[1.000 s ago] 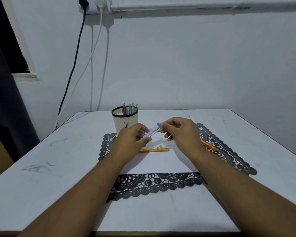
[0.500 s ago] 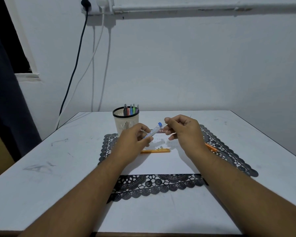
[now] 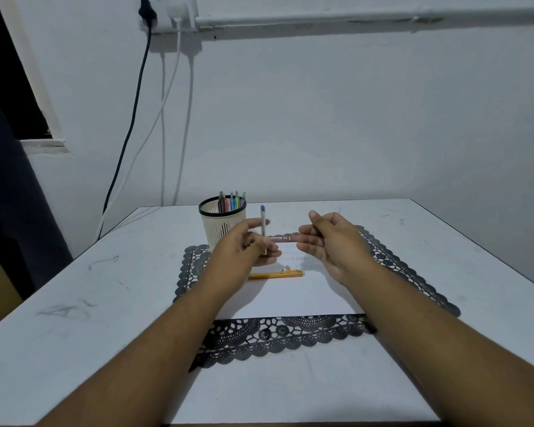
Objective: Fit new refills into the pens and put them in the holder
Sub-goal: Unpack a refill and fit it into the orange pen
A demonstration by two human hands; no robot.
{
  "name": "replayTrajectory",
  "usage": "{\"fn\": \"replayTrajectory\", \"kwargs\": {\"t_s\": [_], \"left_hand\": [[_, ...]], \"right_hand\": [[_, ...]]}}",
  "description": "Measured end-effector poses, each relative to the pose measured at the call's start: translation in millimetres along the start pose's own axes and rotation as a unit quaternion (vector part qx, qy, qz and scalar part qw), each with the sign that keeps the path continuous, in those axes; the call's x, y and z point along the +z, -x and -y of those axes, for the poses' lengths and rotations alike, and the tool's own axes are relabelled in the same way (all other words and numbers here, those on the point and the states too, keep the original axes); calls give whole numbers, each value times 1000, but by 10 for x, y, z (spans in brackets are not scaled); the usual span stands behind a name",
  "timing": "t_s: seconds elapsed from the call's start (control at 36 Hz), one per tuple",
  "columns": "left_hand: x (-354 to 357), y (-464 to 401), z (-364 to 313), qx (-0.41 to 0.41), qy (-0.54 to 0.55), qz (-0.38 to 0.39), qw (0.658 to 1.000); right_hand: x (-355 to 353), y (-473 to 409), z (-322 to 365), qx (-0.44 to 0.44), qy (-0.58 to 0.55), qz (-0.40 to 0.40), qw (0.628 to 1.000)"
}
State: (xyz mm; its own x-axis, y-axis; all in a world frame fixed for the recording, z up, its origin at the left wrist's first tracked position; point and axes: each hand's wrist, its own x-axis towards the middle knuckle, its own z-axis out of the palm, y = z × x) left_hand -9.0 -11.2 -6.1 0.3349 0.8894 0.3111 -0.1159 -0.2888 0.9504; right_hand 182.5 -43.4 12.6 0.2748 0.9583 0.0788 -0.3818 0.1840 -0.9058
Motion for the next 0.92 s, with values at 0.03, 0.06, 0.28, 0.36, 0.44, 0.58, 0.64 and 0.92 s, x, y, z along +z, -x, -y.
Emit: {"fn": "replayTrajectory", "kwargs": {"t_s": [0.03,0.06,0.28,0.36,0.44,0.58,0.64,0.92], "left_hand": [[5,-3,5,-2,-3,1,1000],[10,-4,14,-2,-10,0,1000],[62,-27,-33,33,-46,-11,998],[94,-49,-44,25,-13,-5,1000],[102,-94,-28,20,-17,-16,1000],[122,-142,-37,5,-39,-19,999],[129,-165,-49,7,-62,-20,998],[109,-429,-25,8,-236,-27,971]], "right_hand": [[-9,-4,6,6,-3,-3,1000],[-20,-6,12,11,-2,-5,1000],[-63,-33,16,30,13,10,999],[-83,-50,4,42,19,17,999],[-111,-76,-29,62,34,21,997],[-129,-101,-90,90,46,32,994],[-126,-107,-85,99,42,30,994],[-117,-146,-44,169,0,-29,985]]}}
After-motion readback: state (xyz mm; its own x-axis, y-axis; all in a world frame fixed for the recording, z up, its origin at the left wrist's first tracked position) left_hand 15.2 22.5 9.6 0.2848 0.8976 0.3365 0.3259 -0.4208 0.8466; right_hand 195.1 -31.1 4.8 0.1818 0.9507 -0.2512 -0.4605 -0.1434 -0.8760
